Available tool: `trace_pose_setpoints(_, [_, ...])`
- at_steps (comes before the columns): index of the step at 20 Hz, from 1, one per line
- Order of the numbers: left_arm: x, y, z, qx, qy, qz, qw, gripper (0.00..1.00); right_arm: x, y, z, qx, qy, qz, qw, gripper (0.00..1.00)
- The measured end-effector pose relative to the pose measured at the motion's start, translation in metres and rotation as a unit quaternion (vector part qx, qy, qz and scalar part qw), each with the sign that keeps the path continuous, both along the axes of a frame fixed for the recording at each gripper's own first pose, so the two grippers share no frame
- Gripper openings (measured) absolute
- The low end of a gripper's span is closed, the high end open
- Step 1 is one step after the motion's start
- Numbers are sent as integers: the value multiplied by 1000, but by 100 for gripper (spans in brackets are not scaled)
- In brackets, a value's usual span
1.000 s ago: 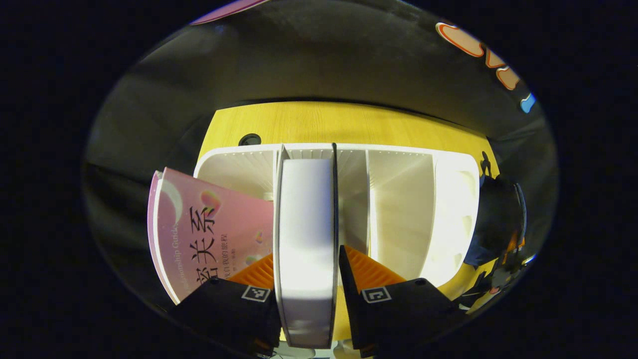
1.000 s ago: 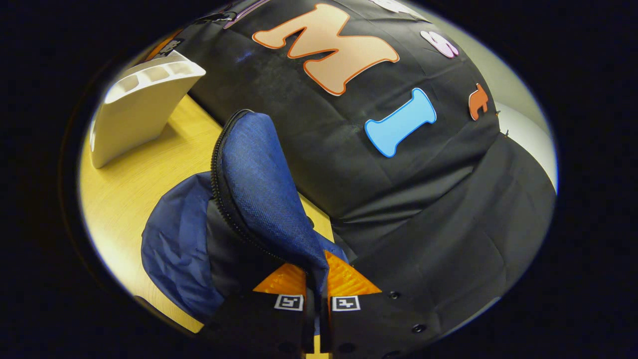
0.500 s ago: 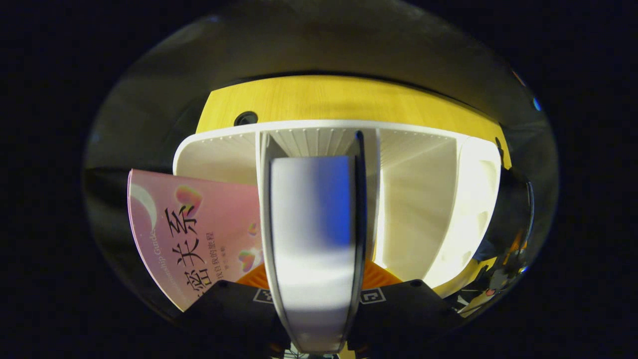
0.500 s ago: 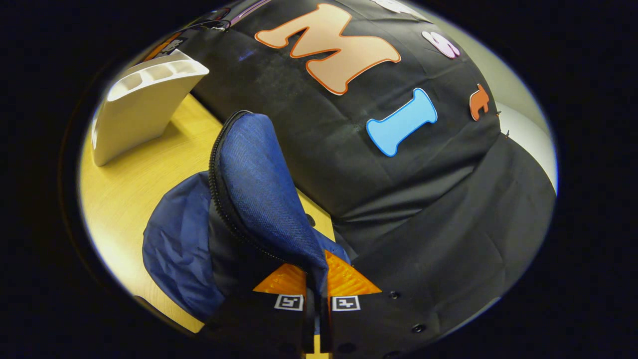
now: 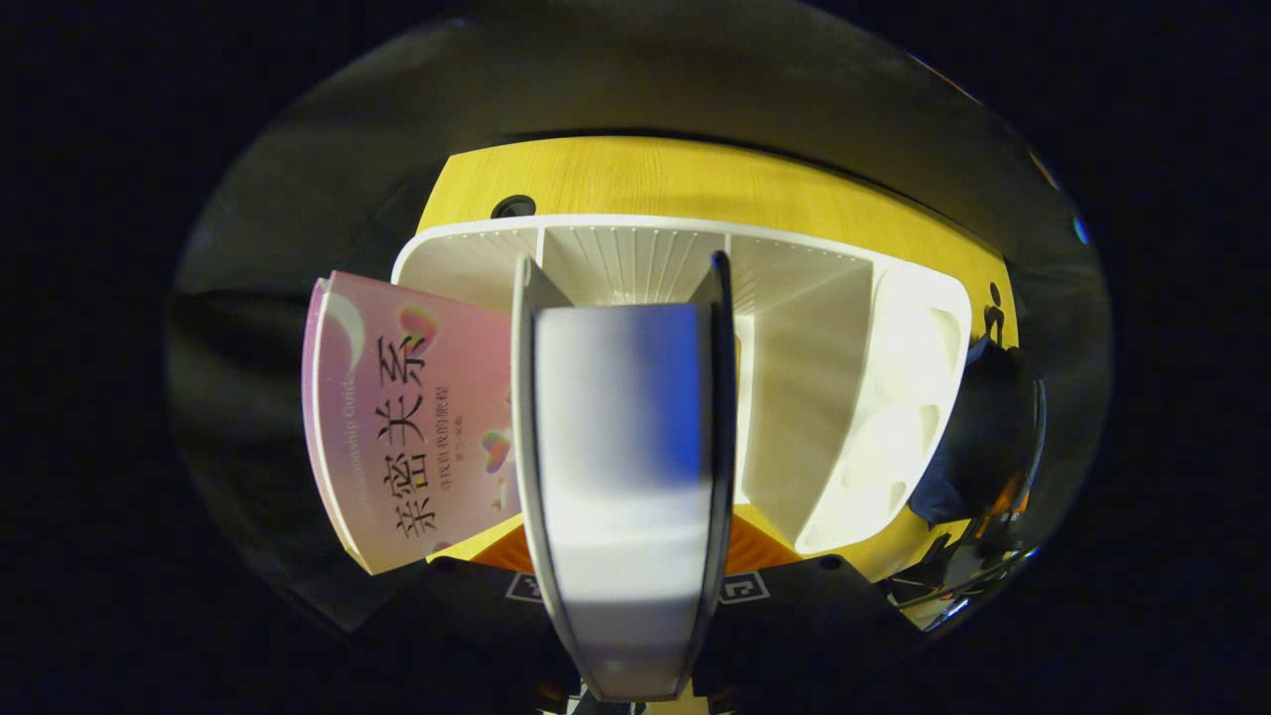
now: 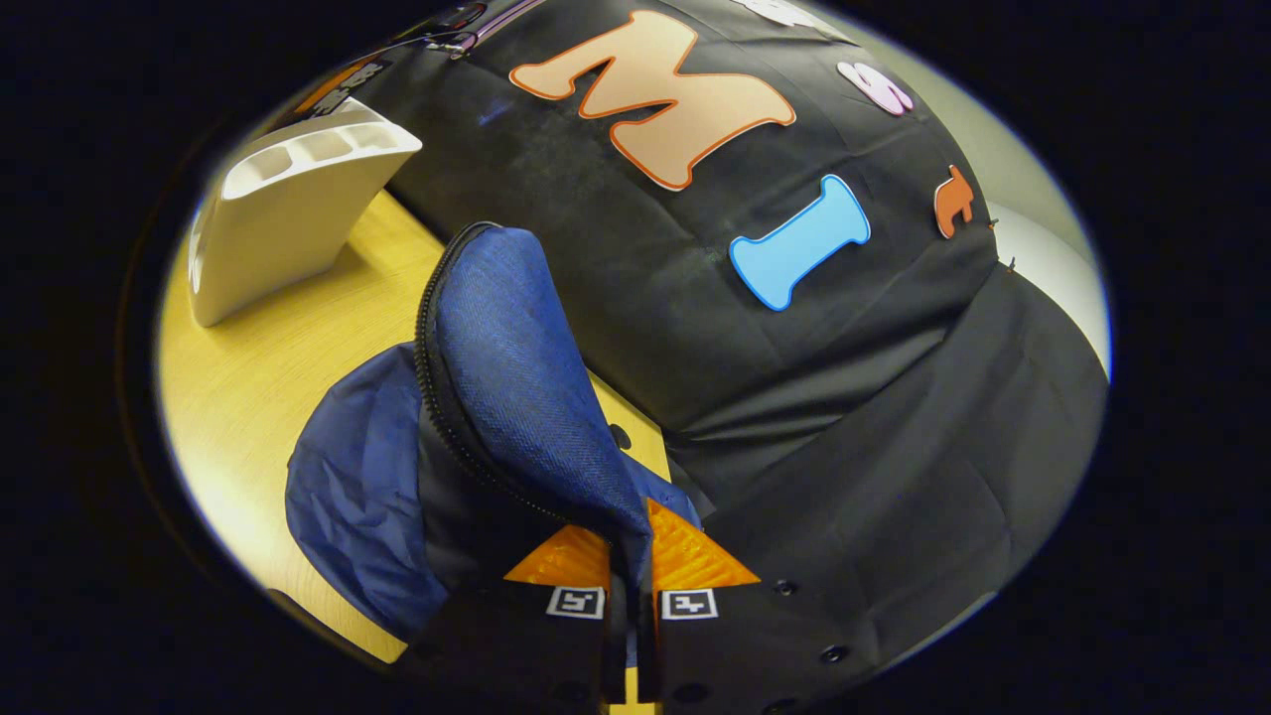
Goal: Open the schoolbag, grab two books from the bookshelf and put them into the schoolbag.
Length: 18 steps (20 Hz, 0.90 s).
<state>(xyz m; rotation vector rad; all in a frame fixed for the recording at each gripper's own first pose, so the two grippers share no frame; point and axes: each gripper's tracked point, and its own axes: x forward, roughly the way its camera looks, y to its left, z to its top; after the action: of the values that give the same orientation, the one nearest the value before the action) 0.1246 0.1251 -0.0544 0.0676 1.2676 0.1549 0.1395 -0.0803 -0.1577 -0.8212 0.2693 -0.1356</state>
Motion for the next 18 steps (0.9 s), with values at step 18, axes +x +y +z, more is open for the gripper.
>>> trace_pose_setpoints(18, [-144, -73, 123, -77, -87, 31, 993, 41, 1, 1, -2, 37, -6, 15, 999, 5])
